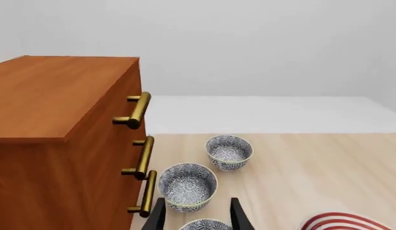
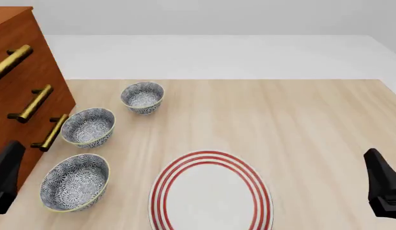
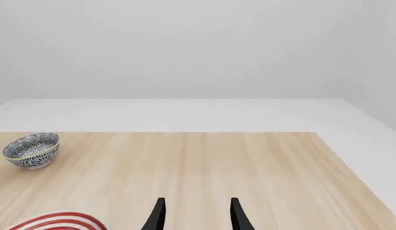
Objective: Pick up the bowl and put it in the middle on the plate.
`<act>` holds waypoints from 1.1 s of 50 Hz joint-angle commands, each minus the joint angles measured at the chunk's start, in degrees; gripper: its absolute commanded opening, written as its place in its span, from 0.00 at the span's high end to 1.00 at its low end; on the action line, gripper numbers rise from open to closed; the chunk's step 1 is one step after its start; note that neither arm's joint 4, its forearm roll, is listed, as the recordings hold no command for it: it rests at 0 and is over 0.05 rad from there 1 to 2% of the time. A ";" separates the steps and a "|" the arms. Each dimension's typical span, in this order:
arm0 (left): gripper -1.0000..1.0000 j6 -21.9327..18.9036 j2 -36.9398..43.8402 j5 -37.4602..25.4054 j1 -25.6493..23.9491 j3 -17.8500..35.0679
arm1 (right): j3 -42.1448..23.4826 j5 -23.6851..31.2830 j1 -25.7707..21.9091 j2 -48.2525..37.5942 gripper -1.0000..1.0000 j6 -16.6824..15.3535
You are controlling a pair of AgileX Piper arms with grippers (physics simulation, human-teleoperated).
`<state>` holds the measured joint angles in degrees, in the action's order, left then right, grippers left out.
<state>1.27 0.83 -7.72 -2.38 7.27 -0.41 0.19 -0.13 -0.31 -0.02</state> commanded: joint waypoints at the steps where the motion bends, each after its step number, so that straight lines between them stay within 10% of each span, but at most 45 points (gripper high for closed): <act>1: 0.00 0.87 -0.75 -9.23 -1.86 7.69 | -0.05 0.27 0.02 0.03 0.00 0.20; 30: 0.00 -0.26 25.85 -8.24 -15.11 17.92 | -0.26 0.31 -0.01 0.11 0.00 -0.05; 55: 0.00 -0.08 41.94 -7.50 -13.29 22.96 | -0.14 0.27 0.01 -0.09 0.00 0.25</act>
<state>1.02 36.32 -15.56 -16.44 28.86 -0.52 0.29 -0.14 -0.36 0.05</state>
